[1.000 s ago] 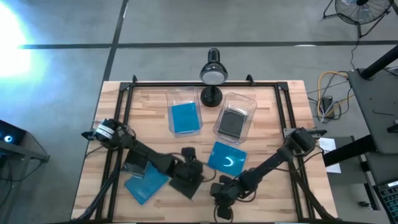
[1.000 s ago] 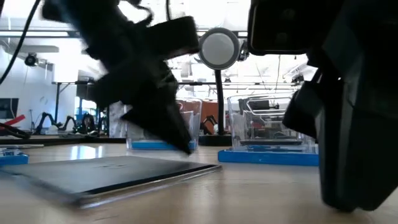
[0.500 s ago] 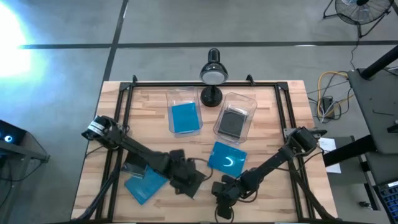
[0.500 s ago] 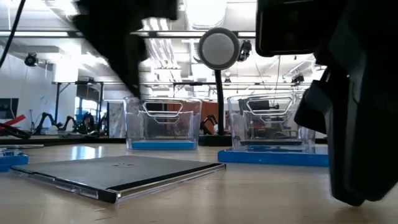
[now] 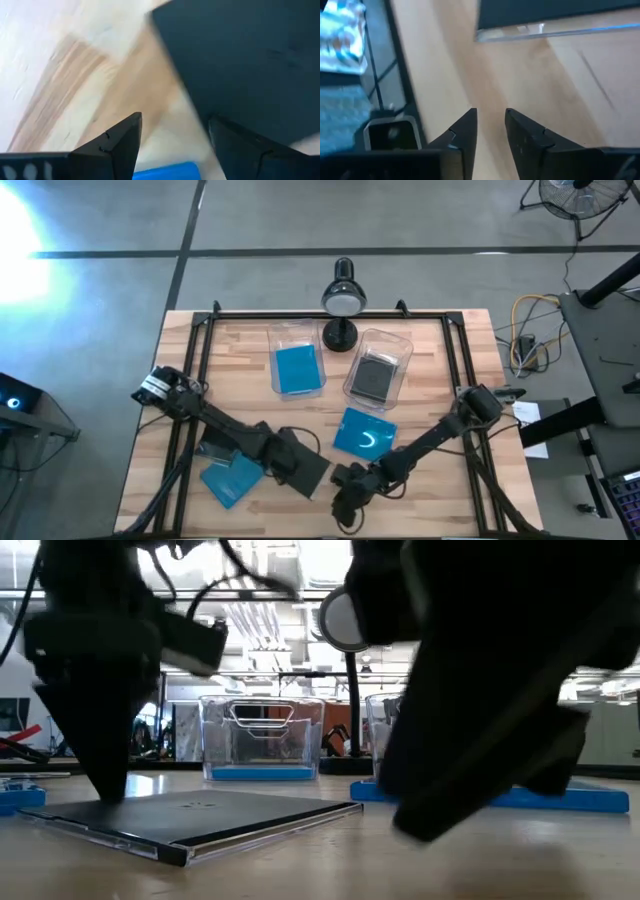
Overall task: Pick & place jewel cases by type
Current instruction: Put the black CD case into the right transparent bin
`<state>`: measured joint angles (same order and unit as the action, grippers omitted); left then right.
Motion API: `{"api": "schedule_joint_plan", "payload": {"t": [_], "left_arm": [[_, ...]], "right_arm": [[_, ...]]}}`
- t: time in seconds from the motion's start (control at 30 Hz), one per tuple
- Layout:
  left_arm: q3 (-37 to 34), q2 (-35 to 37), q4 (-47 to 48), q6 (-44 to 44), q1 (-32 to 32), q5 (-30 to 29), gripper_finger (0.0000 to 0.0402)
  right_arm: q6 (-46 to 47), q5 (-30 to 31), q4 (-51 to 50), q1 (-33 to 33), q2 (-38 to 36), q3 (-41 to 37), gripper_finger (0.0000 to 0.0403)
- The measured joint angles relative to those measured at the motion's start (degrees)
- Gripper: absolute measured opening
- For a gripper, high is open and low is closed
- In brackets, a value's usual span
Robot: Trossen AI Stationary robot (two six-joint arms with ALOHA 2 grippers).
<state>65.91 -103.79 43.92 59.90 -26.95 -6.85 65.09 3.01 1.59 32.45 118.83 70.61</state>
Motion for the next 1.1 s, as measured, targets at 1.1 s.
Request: {"api": "schedule_joint_plan", "payload": {"t": [1.1], "left_arm": [[-3.5,-0.25,-19.77,1.49,-3.1,23.98,0.0213]], "right_arm": [[11.34,17.13,0.98,-4.07,-2.54,-0.09,0.0164]]}}
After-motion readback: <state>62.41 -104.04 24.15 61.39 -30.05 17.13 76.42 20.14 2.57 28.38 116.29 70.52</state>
